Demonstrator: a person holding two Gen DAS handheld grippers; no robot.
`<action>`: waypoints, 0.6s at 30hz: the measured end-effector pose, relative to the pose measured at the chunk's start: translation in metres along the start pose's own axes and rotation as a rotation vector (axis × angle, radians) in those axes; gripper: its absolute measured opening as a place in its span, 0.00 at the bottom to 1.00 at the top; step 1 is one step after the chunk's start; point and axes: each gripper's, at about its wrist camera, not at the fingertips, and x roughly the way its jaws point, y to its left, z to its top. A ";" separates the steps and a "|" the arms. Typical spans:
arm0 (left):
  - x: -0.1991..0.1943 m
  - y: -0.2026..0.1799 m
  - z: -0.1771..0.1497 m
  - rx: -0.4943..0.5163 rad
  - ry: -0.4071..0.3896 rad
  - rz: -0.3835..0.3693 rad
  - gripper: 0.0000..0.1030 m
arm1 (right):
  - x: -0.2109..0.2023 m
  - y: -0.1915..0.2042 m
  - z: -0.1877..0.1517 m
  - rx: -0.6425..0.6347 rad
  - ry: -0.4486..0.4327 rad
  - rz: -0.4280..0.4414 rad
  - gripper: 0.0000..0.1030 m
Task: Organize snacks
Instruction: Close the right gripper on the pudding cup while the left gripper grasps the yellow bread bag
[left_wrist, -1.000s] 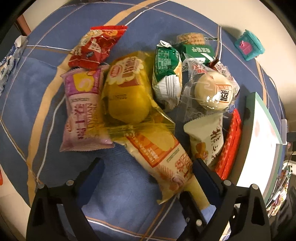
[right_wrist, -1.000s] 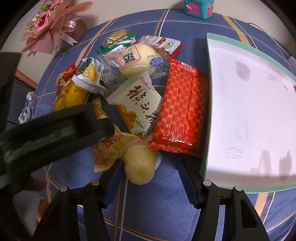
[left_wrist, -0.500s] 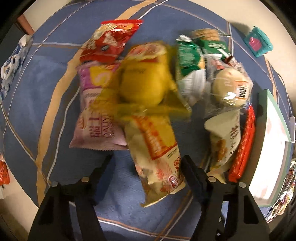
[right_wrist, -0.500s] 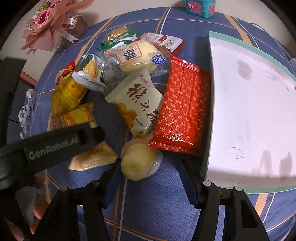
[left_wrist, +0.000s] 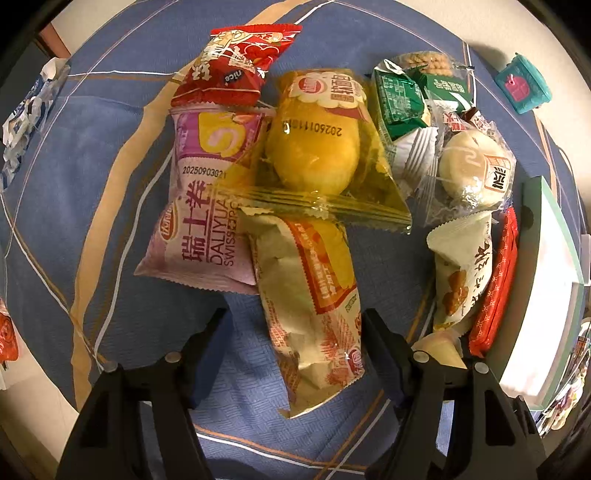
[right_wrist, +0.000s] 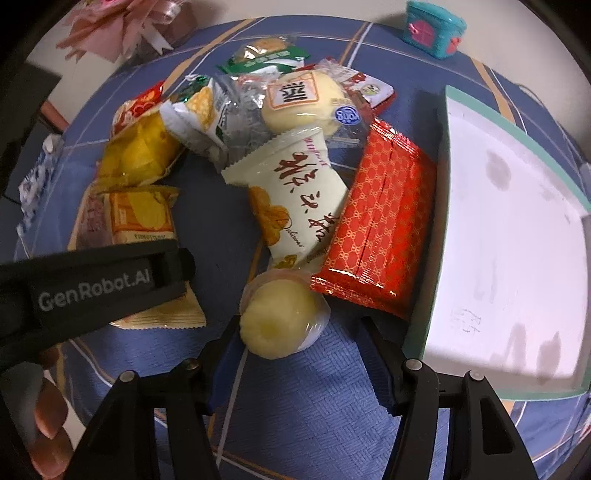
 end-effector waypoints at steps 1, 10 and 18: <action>0.003 0.000 -0.002 -0.002 0.000 -0.003 0.71 | 0.001 0.003 0.000 -0.010 -0.003 -0.008 0.65; -0.001 0.011 -0.004 -0.006 0.004 -0.005 0.71 | 0.009 0.011 -0.007 -0.028 -0.012 0.008 0.76; -0.005 0.013 -0.004 -0.016 0.006 -0.002 0.71 | 0.012 0.019 -0.013 -0.042 -0.019 -0.021 0.71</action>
